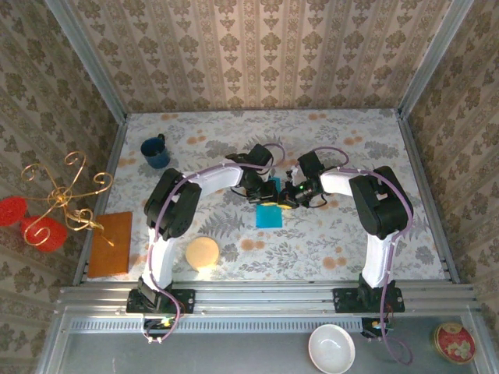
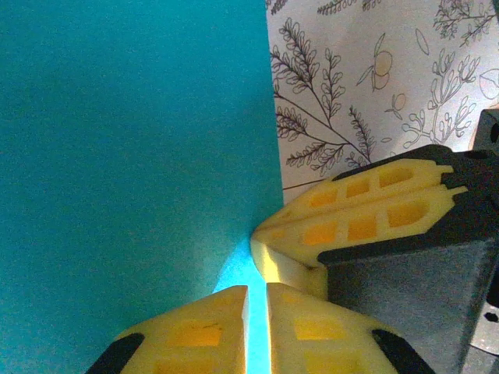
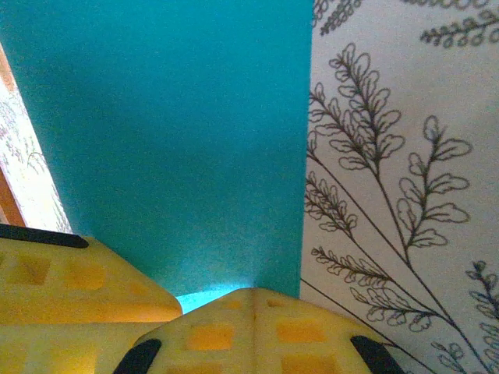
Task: Fold a paper plane with a square sheet of paper (pick it up from the middle)
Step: Hold the square sheet of paper at the center of the table, then first fold the square sheet of paper in half at the center of the table.
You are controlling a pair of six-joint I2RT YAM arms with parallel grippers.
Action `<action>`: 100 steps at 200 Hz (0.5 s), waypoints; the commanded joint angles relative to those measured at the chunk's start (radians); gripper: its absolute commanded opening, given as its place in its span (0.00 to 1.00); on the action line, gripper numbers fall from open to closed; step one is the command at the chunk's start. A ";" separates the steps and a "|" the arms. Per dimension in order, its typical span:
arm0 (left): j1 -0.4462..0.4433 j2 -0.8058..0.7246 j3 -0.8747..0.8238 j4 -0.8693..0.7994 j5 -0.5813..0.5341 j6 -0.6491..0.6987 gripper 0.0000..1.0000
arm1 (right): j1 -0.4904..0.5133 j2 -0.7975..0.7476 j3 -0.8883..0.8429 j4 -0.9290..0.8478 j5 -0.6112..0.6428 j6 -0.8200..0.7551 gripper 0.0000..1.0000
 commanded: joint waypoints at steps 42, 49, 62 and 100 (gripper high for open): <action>0.017 0.020 -0.002 -0.045 0.034 0.056 0.13 | 0.013 0.090 -0.043 -0.131 0.136 -0.004 0.05; 0.018 0.021 -0.007 -0.043 0.034 0.060 0.12 | 0.013 0.091 -0.043 -0.133 0.138 -0.002 0.05; 0.022 0.023 -0.015 -0.038 0.035 0.066 0.12 | 0.013 0.094 -0.043 -0.139 0.146 -0.004 0.04; 0.035 0.028 -0.034 -0.027 0.034 0.096 0.12 | 0.014 0.098 -0.041 -0.160 0.170 -0.003 0.04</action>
